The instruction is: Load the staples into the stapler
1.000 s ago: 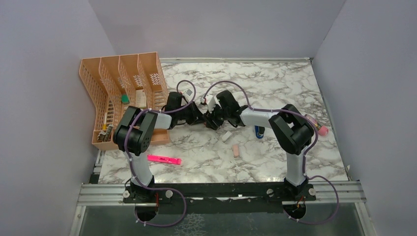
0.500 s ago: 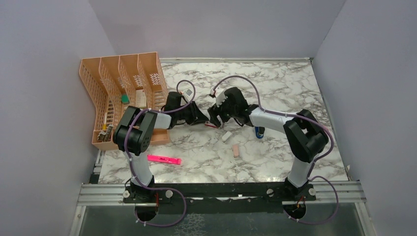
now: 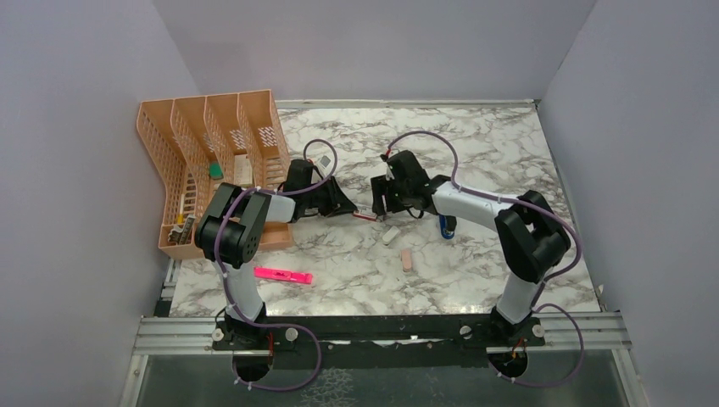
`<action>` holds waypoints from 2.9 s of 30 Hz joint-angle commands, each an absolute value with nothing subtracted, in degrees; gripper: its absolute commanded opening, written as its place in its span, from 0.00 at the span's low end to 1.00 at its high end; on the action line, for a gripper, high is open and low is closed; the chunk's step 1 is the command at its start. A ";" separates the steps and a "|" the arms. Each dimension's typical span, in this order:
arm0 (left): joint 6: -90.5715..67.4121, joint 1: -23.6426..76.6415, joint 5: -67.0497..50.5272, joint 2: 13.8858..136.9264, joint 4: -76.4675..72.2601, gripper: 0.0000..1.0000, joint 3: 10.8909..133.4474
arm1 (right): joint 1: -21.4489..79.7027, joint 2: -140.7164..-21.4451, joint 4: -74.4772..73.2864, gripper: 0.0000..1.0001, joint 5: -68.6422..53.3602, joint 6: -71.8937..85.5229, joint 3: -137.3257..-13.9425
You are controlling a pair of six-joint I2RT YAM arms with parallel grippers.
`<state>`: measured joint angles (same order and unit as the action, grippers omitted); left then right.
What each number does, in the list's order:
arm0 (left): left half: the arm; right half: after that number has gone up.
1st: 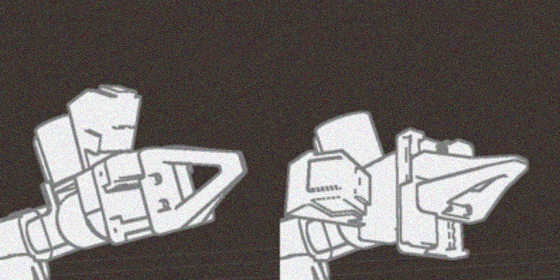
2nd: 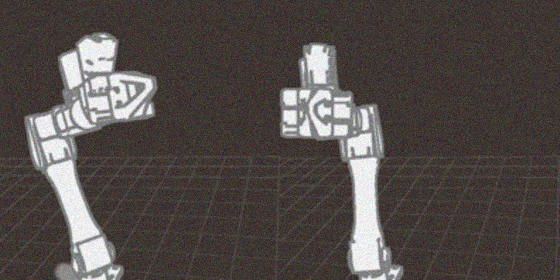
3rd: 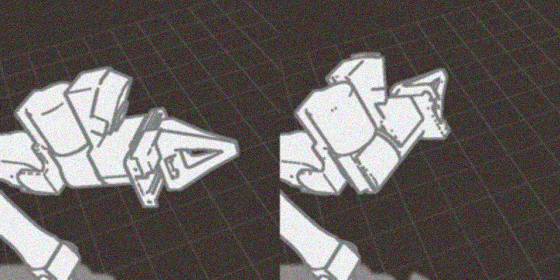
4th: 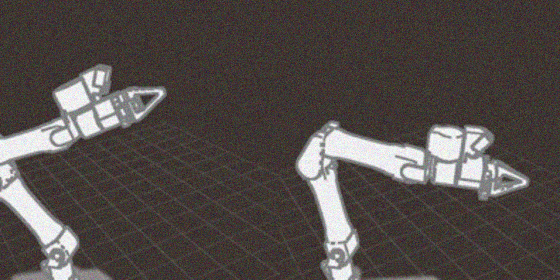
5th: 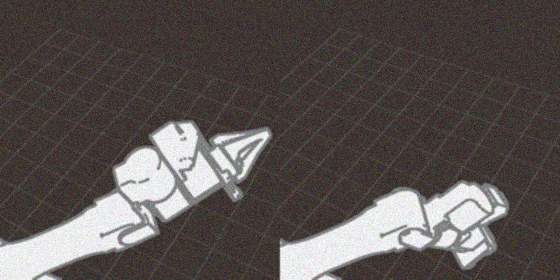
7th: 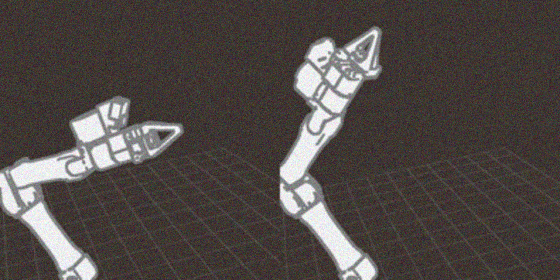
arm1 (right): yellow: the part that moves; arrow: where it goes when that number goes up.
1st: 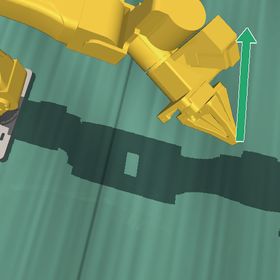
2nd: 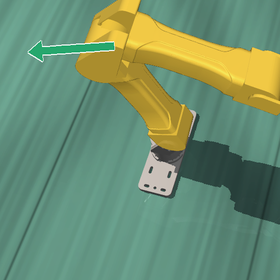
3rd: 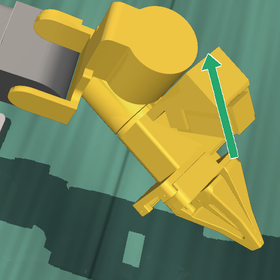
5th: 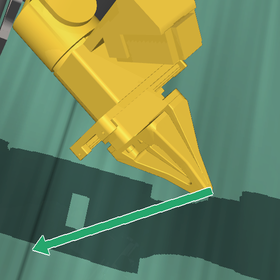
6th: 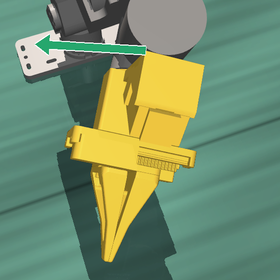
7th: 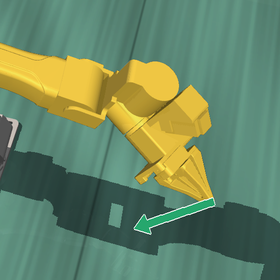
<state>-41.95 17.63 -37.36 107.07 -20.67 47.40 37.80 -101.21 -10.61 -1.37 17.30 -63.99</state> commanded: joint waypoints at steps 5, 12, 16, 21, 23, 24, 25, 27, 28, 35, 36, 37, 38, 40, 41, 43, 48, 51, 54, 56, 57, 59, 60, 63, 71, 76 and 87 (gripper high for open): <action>-39.38 17.58 -35.59 106.57 -19.61 0.20 47.63 | 38.58 -105.08 -16.01 0.65 1.65 21.54 -67.94; -39.42 17.84 -35.85 107.13 -19.60 0.19 48.00 | 38.58 -106.02 -18.16 0.56 4.11 22.72 -68.33; -39.64 17.84 -36.03 107.14 -19.60 0.19 48.17 | 38.58 -105.36 -18.89 0.49 5.94 23.67 -68.11; -39.64 17.93 -36.34 107.05 -19.63 0.20 48.33 | 38.61 -105.27 -18.57 0.39 6.24 23.98 -67.94; -39.64 18.01 -36.68 107.17 -19.67 0.20 48.56 | 38.58 -105.54 -18.10 0.33 5.74 23.99 -67.92; -39.68 18.09 -36.84 107.22 -19.69 0.20 48.66 | 38.65 -105.70 -17.90 0.31 5.45 24.04 -67.94; -39.71 18.15 -37.08 107.30 -19.69 0.20 48.81 | 38.59 -105.79 -17.56 0.30 5.19 24.08 -67.96; -39.77 18.24 -37.47 107.40 -19.85 0.20 49.03 | 38.58 -106.01 -17.03 0.26 4.87 24.16 -68.03; -39.81 18.28 -37.59 107.40 -19.98 0.20 49.11 | 38.58 -106.08 -16.89 0.24 4.81 24.12 -68.11; -40.07 18.37 -38.55 107.84 -20.72 0.16 49.39 | 38.58 -106.26 -16.18 0.08 5.75 24.00 -68.12; -40.08 18.37 -38.66 108.00 -20.74 0.15 49.39 | 38.58 -106.26 -16.11 0.06 5.79 23.99 -68.12; -40.08 18.37 -38.79 108.09 -20.79 0.15 49.33 | 38.54 -106.26 -16.01 0.05 5.76 23.92 -68.12; -40.08 18.45 -39.03 108.21 -20.82 0.15 49.31 | 38.58 -106.26 -15.95 0.05 5.80 23.91 -68.18; -40.08 18.61 -39.33 108.52 -20.83 0.15 49.31 | 38.51 -106.26 -15.83 0.05 5.76 23.98 -68.25; -40.08 18.71 -39.37 108.66 -20.83 0.15 49.31 | 38.56 -106.26 -15.68 0.05 5.72 23.99 -68.22; -40.23 18.80 -39.65 108.79 -20.83 0.15 49.22 | 38.54 -106.26 -15.72 0.05 5.71 24.16 -68.29; -40.35 18.81 -38.51 107.30 -20.83 0.20 47.25 | 38.56 -106.27 -15.92 0.08 5.80 24.50 -68.23; -40.50 18.81 -38.70 106.39 -20.83 0.21 46.72 | 38.50 -106.41 -15.88 0.08 5.71 24.67 -68.08; -40.68 18.89 -39.05 105.71 -20.83 0.21 46.51 | 38.50 -106.39 -15.89 0.08 5.71 24.93 -68.14; -40.86 19.00 -39.58 105.56 -20.83 0.20 46.38 | 38.50 -106.43 -15.86 0.07 5.71 25.17 -68.12; -40.94 19.05 -39.84 105.48 -20.83 0.19 46.33 | 38.50 -106.37 -15.81 0.06 5.78 25.28 -68.05; -41.12 19.23 -40.26 105.55 -20.90 0.17 46.33 | 38.50 -106.30 -15.89 0.04 5.80 25.48 -68.03; -41.13 19.31 -40.41 105.48 -20.92 0.17 46.28 | 38.50 -106.28 -15.84 0.03 5.80 25.63 -68.05; -41.23 19.42 -40.40 104.94 -20.92 0.19 45.98 | 38.50 -106.19 -15.93 0.02 6.06 26.07 -68.11; -41.14 19.42 -40.04 104.38 -21.18 0.15 45.29 | 38.50 -106.02 -15.91 0.02 6.23 26.62 -68.03; -40.60 19.42 -38.81 104.59 -21.18 0.00 45.06 | 38.54 -105.76 -15.91 0.01 7.17 26.65 -67.68; -39.88 17.02 -34.84 103.40 -21.01 0.00 43.62 | 34.68 -103.13 -14.79 0.01 9.31 26.10 -65.61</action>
